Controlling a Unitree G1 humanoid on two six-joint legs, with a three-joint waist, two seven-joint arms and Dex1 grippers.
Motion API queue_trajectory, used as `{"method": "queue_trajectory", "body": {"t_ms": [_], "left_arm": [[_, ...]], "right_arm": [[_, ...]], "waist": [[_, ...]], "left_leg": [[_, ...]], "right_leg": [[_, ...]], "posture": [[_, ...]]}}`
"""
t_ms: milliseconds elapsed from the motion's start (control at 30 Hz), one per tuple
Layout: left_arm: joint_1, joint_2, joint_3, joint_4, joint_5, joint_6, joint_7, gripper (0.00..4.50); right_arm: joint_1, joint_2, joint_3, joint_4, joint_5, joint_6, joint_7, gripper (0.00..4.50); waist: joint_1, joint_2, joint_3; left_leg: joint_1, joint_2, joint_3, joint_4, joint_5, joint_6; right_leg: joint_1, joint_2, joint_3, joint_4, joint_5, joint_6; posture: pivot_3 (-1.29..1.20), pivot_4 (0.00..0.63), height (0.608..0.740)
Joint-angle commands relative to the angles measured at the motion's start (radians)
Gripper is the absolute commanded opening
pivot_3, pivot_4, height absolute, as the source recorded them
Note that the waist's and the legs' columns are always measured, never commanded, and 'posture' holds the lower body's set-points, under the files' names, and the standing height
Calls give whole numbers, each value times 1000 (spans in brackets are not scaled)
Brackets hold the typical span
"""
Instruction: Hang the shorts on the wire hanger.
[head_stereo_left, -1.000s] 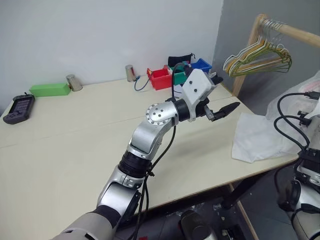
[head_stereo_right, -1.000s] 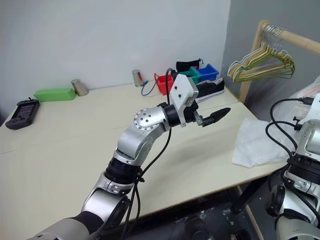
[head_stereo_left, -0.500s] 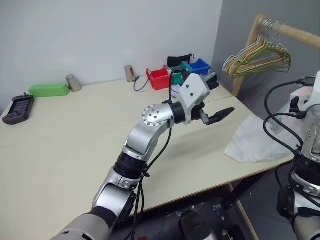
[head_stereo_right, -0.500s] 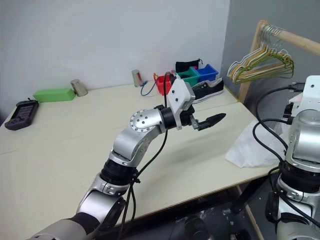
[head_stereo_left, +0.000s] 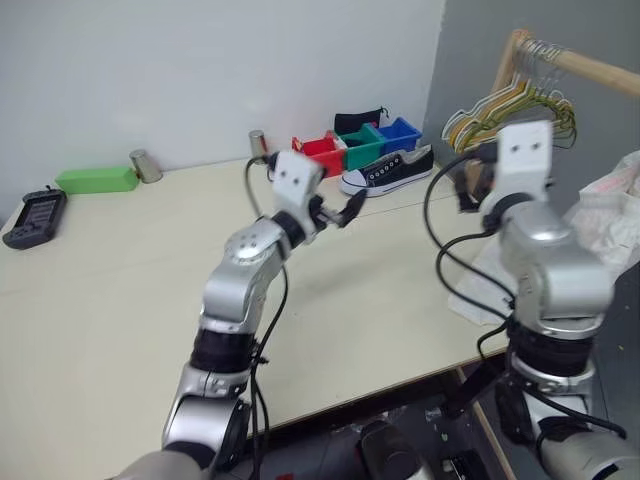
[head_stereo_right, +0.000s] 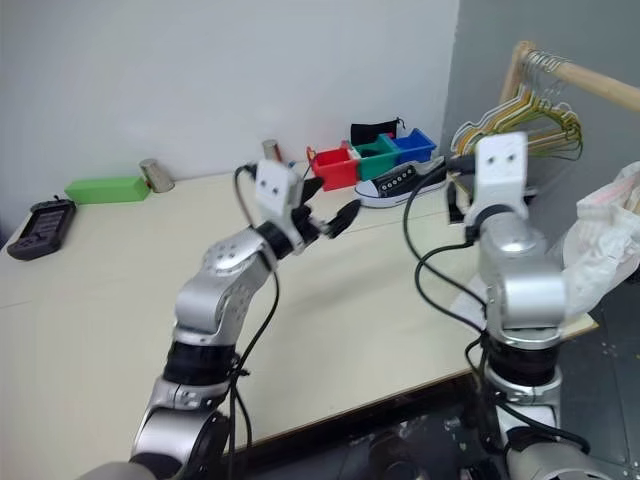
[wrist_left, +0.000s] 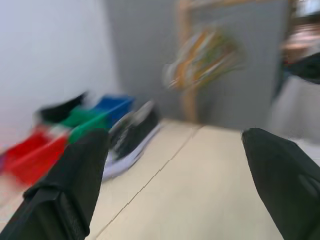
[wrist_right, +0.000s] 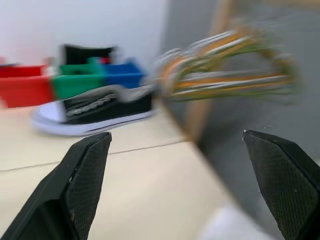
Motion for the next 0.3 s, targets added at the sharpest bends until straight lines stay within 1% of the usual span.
{"method": "queue_trajectory", "body": {"t_ms": [33,100,167,267,300], "left_arm": [[121,21,71,-102,37,23,105,4500],[200,19,91,-137,47,38,143,4500],[284,-9,120,-170,42,58,188,4500],[355,-27,125,-209,43,73,218,4500],[369,-27,122,-216,46,73,222,4500]], "right_arm": [[61,43,43,100,1,-222,6,4446],[108,70,51,158,0,-302,-4,4446],[170,80,83,229,-16,-391,-7,4446],[222,98,89,271,9,-450,21,4446],[231,104,86,276,18,-459,23,4446]], "waist": [[22,0,0],[57,-1,1],[97,-1,0],[139,-3,1],[139,-3,1]], "left_leg": [[0,0,0,0,0,0],[0,0,-1,0,0,0],[0,-1,-2,0,0,0],[2,-1,-4,1,0,-1],[2,-1,-4,1,0,-1]], "right_leg": [[0,0,0,0,0,0],[-1,0,0,1,0,0],[-1,0,0,2,0,0],[3,1,0,1,0,0],[2,1,0,1,0,-1]], "posture": [[-267,34,740],[-236,35,740],[-213,37,740],[-188,40,740],[-185,41,740]]}}
